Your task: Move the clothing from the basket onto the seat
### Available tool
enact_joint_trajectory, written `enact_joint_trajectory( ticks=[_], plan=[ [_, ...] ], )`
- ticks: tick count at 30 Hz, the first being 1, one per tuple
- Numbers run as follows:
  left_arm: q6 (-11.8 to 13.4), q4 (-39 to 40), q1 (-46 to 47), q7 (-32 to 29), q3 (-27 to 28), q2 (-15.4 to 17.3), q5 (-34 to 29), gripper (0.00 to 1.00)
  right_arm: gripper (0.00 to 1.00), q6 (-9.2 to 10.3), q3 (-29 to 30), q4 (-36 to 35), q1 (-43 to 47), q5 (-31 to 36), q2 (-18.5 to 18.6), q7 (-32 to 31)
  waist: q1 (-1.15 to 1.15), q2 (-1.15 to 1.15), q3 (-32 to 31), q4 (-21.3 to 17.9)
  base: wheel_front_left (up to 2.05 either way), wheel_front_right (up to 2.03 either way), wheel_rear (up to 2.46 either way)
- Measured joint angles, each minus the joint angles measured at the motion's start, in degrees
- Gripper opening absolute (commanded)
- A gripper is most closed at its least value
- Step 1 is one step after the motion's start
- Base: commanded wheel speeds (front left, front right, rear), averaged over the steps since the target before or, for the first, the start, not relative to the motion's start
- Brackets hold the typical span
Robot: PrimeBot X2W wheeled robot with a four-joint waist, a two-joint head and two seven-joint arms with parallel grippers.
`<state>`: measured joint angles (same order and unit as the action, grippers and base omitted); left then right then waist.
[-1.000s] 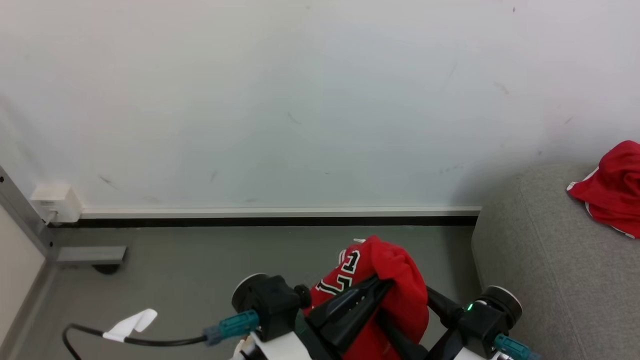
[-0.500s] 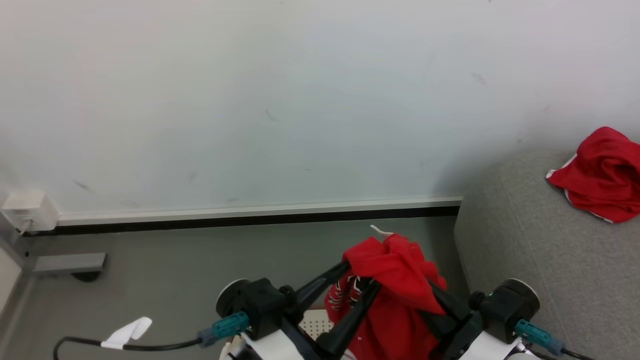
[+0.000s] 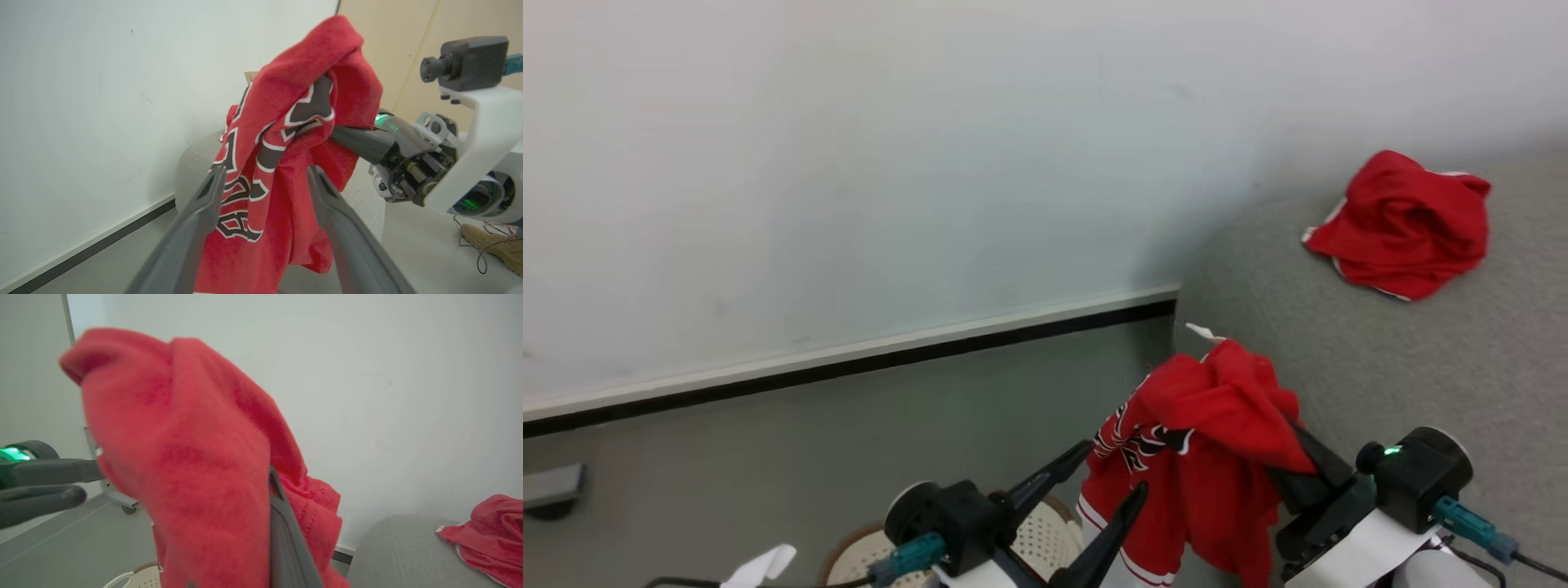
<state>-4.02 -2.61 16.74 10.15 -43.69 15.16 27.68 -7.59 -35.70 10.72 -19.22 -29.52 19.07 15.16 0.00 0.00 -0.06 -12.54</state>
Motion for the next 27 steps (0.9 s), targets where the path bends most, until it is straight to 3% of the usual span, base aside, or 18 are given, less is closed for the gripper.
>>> enact_joint_trajectory(
  ticks=[13, 27],
  plan=[
    [-0.7, -6.0, 2.0, 2.8, -0.9, -2.3, -0.1, 1.0, 0.0, 0.0, 5.4, -1.6, 0.4, 1.3, 1.2, 0.0, 0.0, 0.0, 3.6, -10.0, 0.0, 0.0, 0.0],
    [-1.7, -5.8, 9.1, 1.9, -1.3, -2.0, -1.7, 1.0, 0.0, 0.0, 12.9, -2.5, -3.9, 2.7, -1.5, 0.0, 0.0, 0.0, 13.0, -11.0, 0.0, 0.0, 0.0]
  ],
)
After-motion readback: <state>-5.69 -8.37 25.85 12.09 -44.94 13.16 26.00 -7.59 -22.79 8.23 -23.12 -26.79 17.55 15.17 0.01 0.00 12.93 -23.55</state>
